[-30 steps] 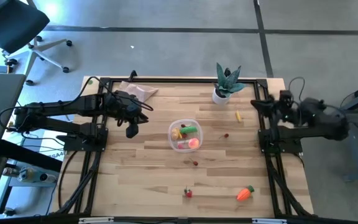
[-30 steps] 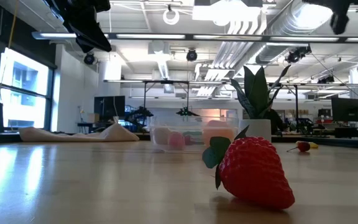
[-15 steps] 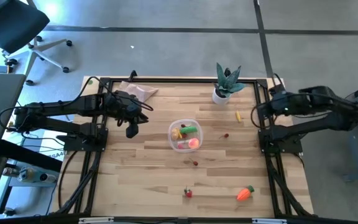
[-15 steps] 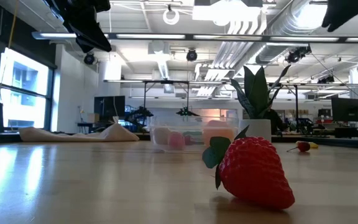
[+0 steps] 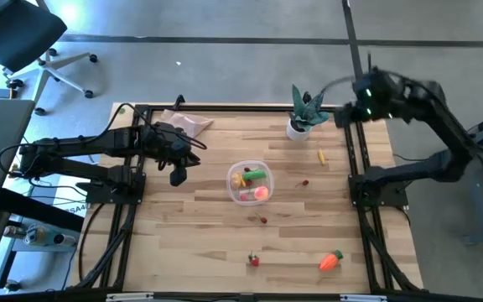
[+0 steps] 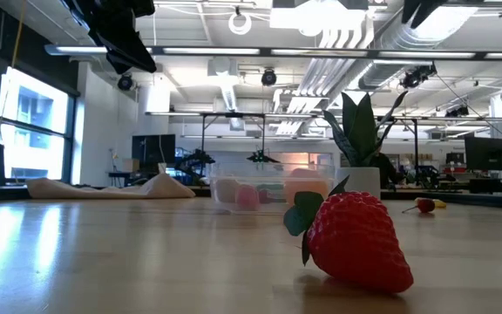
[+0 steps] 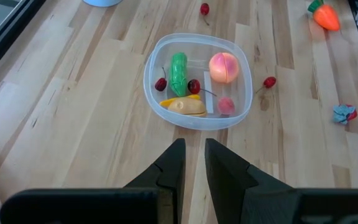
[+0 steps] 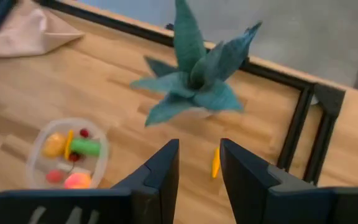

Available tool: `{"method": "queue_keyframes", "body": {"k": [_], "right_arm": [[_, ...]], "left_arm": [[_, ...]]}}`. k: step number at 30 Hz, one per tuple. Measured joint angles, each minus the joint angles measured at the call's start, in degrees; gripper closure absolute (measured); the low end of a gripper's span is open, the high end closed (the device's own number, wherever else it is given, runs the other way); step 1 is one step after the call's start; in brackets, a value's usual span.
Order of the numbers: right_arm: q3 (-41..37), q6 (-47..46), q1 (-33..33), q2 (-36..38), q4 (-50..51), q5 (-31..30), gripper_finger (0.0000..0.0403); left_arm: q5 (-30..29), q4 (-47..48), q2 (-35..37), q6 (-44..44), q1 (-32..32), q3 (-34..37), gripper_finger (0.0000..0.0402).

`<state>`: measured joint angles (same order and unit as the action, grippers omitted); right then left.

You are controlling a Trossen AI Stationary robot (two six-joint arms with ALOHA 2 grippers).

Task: Pick and placing Produce into tupperware
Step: Put the corn into the transparent bin

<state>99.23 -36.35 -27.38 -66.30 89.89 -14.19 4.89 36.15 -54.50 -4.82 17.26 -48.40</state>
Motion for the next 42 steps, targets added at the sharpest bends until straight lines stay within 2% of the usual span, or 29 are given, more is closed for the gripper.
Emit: {"method": "queue_keyframes", "body": {"k": [7,11,15,22,27,31,37,42], "right_arm": [[4.1,14.8,-18.0,-9.0,0.0,12.8,0.0294],[0.6,17.4,-22.9,-9.8,0.1,16.6,0.0294],[-7.6,17.0,-23.6,-7.1,0.2,19.0,0.0294],[-26.7,13.1,-22.0,-1.8,-3.5,18.5,0.0294],[-38.2,10.7,-20.3,0.4,-10.6,17.9,0.0294],[-45.7,10.7,-18.6,0.5,-17.5,20.7,0.0294],[-54.6,10.5,-16.7,0.3,-31.1,23.1,0.0294],[-60.7,9.6,-16.3,0.3,-37.4,24.9,0.0294]], "left_arm": [[0.0,0.0,0.0,0.0,0.0,0.0,0.0350],[0.0,0.0,0.0,0.0,0.0,0.0,0.0350],[0.0,0.0,0.0,0.0,0.0,0.0,0.0350],[0.0,0.0,0.0,0.0,0.0,0.0,0.0350],[0.0,0.0,0.0,0.0,0.0,0.0,0.0350],[0.0,0.0,0.0,0.0,0.0,0.0,0.0350],[0.0,0.0,0.0,0.0,0.0,0.0,0.0350],[0.0,0.0,0.0,0.0,0.0,0.0,0.0350]]}}
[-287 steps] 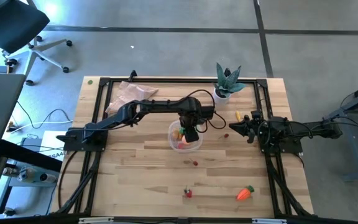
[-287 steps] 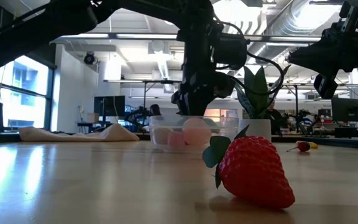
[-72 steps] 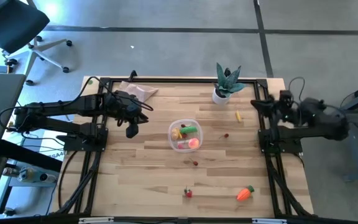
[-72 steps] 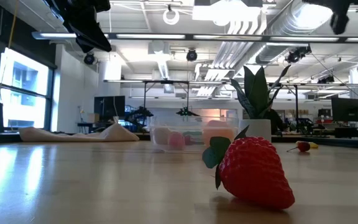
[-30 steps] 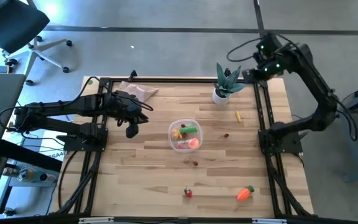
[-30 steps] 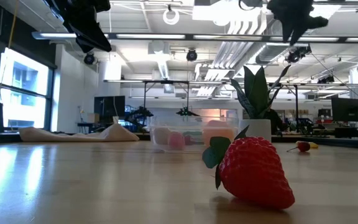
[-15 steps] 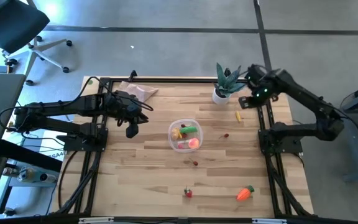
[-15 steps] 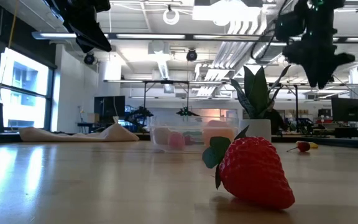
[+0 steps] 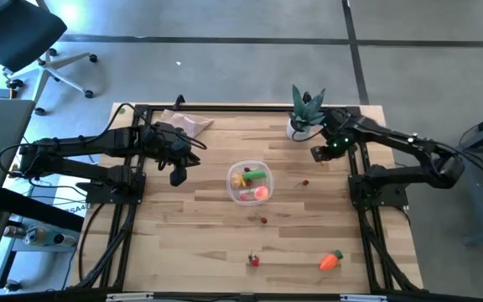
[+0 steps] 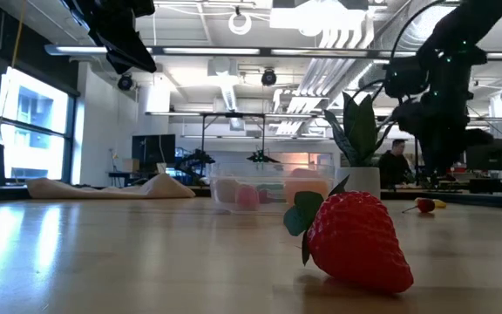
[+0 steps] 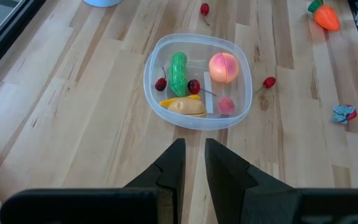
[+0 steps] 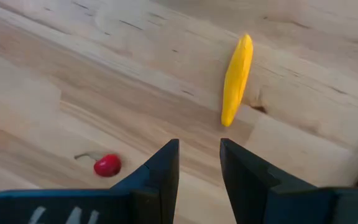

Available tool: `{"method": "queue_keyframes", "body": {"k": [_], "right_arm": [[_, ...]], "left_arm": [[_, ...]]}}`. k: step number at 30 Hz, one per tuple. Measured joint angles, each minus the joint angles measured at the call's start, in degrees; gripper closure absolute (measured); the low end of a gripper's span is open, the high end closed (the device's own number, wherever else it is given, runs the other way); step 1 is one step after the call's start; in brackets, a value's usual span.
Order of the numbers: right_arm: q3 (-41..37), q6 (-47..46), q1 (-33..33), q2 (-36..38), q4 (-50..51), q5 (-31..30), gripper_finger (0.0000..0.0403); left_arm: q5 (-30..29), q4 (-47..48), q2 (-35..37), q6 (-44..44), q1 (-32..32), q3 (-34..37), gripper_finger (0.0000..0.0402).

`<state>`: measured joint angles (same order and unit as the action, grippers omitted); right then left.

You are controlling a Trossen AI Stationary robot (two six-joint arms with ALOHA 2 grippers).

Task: Pick and placing Produce into tupperware
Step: Put the corn into the transparent bin

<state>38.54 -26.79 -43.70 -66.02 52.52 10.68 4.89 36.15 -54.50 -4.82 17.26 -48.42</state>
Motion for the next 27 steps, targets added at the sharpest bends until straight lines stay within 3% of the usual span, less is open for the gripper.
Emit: {"method": "queue_keyframes", "body": {"k": [15,27], "right_arm": [[-4.2,0.0,0.0,-2.3,-7.0,-0.1,0.0293],[-4.2,-1.2,0.0,-5.5,-9.8,-4.5,0.0208]], "left_arm": [[0.0,0.0,0.0,0.0,0.0,0.0,0.0350],[0.0,0.0,0.0,0.0,0.0,0.0,0.0350]]}}
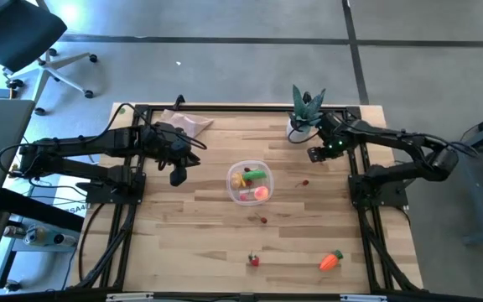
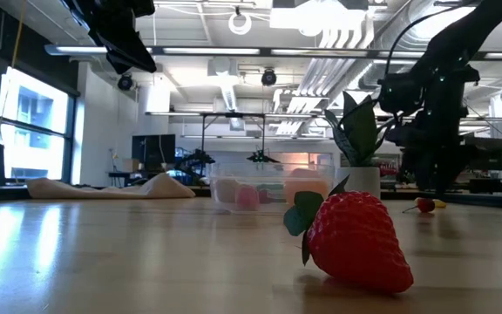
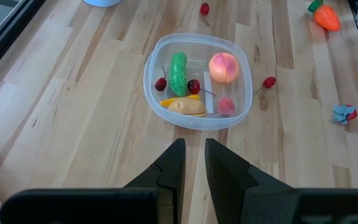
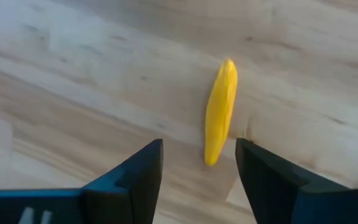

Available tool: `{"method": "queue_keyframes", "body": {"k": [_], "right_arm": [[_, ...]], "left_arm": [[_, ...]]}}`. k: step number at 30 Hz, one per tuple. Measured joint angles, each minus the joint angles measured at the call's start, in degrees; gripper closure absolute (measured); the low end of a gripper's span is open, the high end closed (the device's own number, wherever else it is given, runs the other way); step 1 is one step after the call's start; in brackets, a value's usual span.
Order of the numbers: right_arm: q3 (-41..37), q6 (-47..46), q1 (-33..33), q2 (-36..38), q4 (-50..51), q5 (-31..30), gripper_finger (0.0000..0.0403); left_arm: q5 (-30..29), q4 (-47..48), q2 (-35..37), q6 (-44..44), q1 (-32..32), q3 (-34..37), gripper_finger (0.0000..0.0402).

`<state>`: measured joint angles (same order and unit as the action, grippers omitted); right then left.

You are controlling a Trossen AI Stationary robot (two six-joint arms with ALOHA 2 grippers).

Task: Pick and placing Produce into tupperware
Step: Put the corn into the transparent bin

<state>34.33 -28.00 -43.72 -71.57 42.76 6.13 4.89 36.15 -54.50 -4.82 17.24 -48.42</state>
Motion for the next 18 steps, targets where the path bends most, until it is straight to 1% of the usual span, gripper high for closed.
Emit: {"method": "queue_keyframes", "body": {"k": [6,12,18], "right_arm": [[0.0,-0.5,0.0,-2.8,-1.9,-2.5,0.0215],[0.0,-0.2,0.0,-5.8,-3.3,-2.7,0.0228],[0.1,-0.1,0.0,-7.6,-4.3,-4.5,0.0231]], "left_arm": [[0.0,0.0,0.0,0.0,0.0,0.0,0.0350],[0.0,0.0,0.0,0.0,0.0,0.0,0.0350],[0.0,0.0,0.0,0.0,0.0,0.0,0.0350]]}}
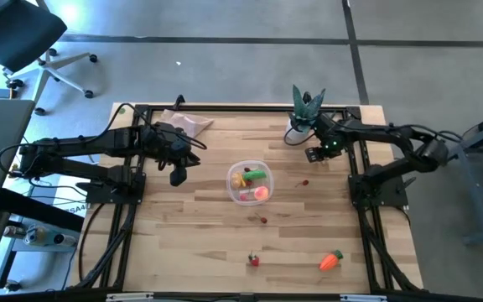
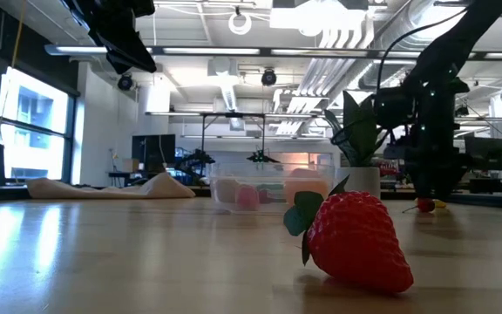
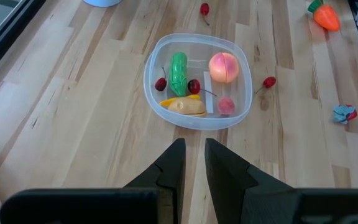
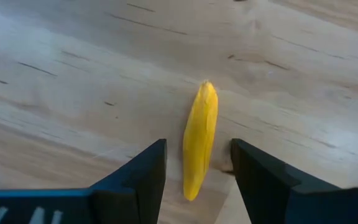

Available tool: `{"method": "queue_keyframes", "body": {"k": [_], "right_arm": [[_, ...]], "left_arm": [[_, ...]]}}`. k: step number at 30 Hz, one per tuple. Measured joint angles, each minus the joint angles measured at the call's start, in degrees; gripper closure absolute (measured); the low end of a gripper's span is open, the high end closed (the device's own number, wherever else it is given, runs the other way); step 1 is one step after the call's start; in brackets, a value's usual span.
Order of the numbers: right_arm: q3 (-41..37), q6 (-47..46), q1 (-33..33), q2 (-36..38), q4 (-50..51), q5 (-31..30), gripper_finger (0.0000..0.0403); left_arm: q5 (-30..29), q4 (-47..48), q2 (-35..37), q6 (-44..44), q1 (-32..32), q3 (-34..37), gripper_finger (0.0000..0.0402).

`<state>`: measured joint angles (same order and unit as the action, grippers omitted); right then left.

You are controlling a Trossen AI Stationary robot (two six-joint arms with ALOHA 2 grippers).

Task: Pick and placing Produce into tupperware
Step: Put the corn into the transparent bin

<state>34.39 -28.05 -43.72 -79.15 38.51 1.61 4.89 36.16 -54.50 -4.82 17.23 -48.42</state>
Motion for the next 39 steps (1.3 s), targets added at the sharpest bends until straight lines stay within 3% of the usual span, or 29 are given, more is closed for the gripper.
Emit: {"method": "queue_keyframes", "body": {"k": [9,19,39], "right_arm": [[0.2,0.0,0.0,-1.7,-0.3,-0.5,0.0233],[0.1,0.0,0.0,-1.8,-0.2,-0.7,0.0284],[0.0,-0.6,0.0,-1.8,0.3,-0.3,0.0325]], "left_arm": [[0.0,0.0,0.0,0.0,0.0,0.0,0.0350],[0.0,0.0,0.0,0.0,0.0,0.0,0.0350],[0.0,0.0,0.0,0.0,0.0,0.0,0.0350]]}}
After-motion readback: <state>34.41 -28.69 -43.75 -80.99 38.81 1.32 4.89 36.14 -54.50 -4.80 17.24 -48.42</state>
